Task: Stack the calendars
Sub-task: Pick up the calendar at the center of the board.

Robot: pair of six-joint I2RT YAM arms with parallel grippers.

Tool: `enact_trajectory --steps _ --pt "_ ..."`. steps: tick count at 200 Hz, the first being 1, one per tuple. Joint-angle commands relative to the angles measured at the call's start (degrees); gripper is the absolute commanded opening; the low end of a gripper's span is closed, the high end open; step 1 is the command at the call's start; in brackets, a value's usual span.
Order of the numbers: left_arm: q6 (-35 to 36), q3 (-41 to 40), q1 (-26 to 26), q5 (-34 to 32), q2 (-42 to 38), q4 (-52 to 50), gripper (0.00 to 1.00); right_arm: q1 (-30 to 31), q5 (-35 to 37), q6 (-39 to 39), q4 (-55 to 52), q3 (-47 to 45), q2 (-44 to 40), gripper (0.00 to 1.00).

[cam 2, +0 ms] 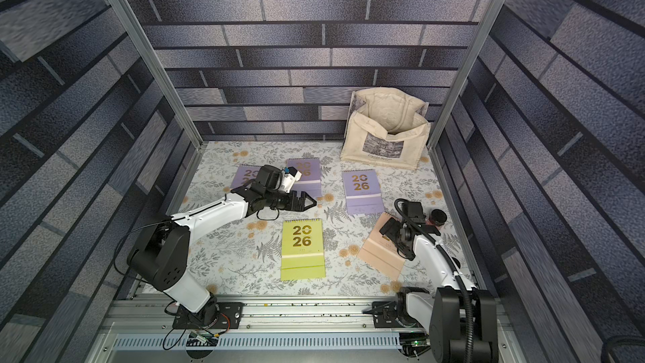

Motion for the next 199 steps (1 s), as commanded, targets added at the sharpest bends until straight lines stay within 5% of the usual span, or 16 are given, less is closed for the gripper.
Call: enact_trajectory --steps 1,69,199 --pt "0.2 1.4 -0.4 0.5 0.0 -0.6 1.00 -0.4 7.6 0.7 -6.5 1.0 -1.6 1.00" --pt "1.0 1.6 -0.5 0.7 -0.7 -2.6 1.00 -0.9 -1.0 2.2 5.1 -3.1 3.4 1.00" --pt "2.6 6.9 -2.0 4.4 4.0 -5.4 1.00 -0.9 -15.2 -5.2 10.2 -2.4 5.5 0.92"
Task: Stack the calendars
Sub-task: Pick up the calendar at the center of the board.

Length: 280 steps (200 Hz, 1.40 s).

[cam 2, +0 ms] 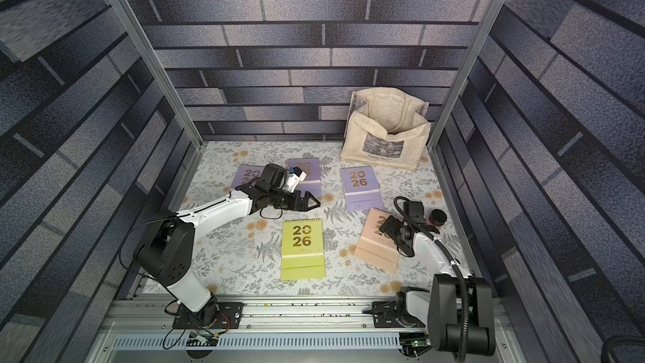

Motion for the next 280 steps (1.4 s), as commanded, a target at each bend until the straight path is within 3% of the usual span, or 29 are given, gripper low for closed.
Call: enact_trajectory --steps 1,83,240,280 --pt "2.1 2.8 -0.9 2.0 1.4 -2.5 1.00 0.1 -5.9 -1.3 -1.0 -0.6 0.6 0.92" --pt "3.5 8.6 -4.3 5.3 7.0 -5.7 1.00 1.0 -13.7 -5.4 0.6 0.8 2.8 0.83" --pt "1.6 22.3 -12.1 4.0 22.9 -14.0 1.00 3.4 -13.6 -6.0 2.2 -0.2 5.8 0.77" --pt "1.8 25.8 -13.6 0.1 26.1 -17.1 1.00 3.3 -14.5 -7.0 2.3 -0.7 5.3 0.76"
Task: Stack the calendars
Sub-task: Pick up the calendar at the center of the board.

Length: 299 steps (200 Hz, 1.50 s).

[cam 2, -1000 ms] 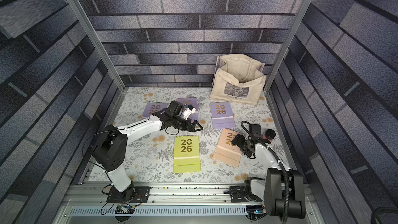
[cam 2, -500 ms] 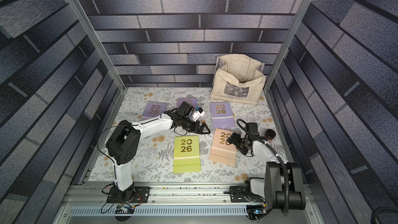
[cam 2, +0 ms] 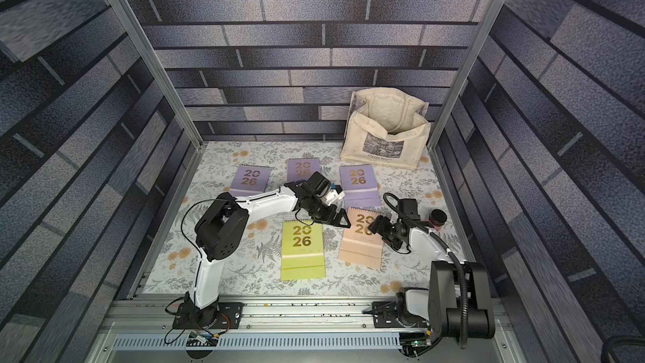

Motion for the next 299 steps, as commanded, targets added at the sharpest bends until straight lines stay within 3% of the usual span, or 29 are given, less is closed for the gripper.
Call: enact_trajectory --steps 1,120,135,181,299 --pt "-0.1 2.8 -0.9 -2.7 1.9 -3.6 1.00 0.5 -1.3 -1.1 -0.6 -1.8 0.5 0.76" --pt "-4.2 2.0 -3.1 -1.9 5.2 1.0 0.98 1.8 -5.6 2.0 4.7 -5.0 0.9 0.71" --pt "-4.4 1.7 -3.2 -1.8 5.0 1.5 0.98 1.8 -6.8 2.2 5.5 -5.1 1.1 0.69" --pt "-4.0 1.4 -3.0 -1.9 5.3 1.5 0.95 1.8 -10.5 1.5 5.3 -4.5 -0.6 0.45" --pt "-5.7 -2.7 -0.5 4.2 2.4 9.0 0.92 1.8 -14.3 3.1 8.8 -6.4 -10.5 0.35"
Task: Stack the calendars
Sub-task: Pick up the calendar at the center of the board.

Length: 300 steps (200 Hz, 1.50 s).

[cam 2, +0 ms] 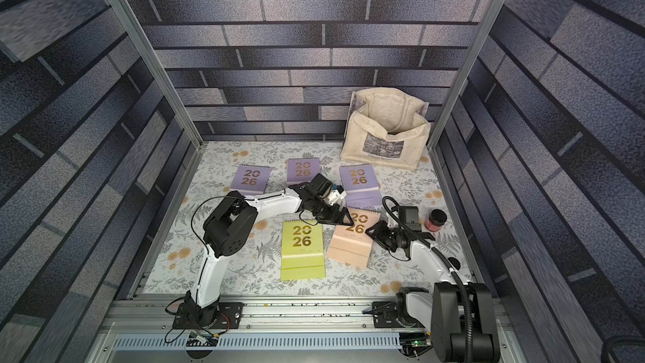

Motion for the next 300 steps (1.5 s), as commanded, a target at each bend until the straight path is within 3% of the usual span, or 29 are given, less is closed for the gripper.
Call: enact_trajectory --steps 1,35,74,140,157,266,300 --pt "-0.4 -1.7 -0.7 1.6 -0.5 0.5 0.92 0.6 -4.0 0.6 2.7 -0.3 -1.2 0.35" --pt "-0.2 -2.3 -0.5 1.8 -1.5 0.8 0.92 0.6 -3.8 0.8 2.7 -0.5 -1.3 0.30" --pt "0.3 -2.6 -0.4 1.9 -3.1 1.1 0.92 0.6 -3.8 1.2 2.8 -0.2 -1.7 0.14" --pt "0.2 -3.3 -0.3 3.5 -5.3 3.6 0.93 0.8 -3.2 3.4 3.9 -0.7 -1.4 0.10" --pt "0.5 -3.7 -0.1 2.9 -6.5 3.6 0.93 0.9 -2.6 3.6 3.4 -0.5 -1.3 0.00" --pt "2.8 -5.9 8.0 -3.3 -20.9 2.4 1.00 1.8 -1.0 0.6 -8.9 9.7 -7.3 0.00" --pt "3.1 -10.5 10.9 -7.0 -28.0 2.5 1.00 4.8 -0.7 0.4 -10.2 12.4 -7.0 0.00"
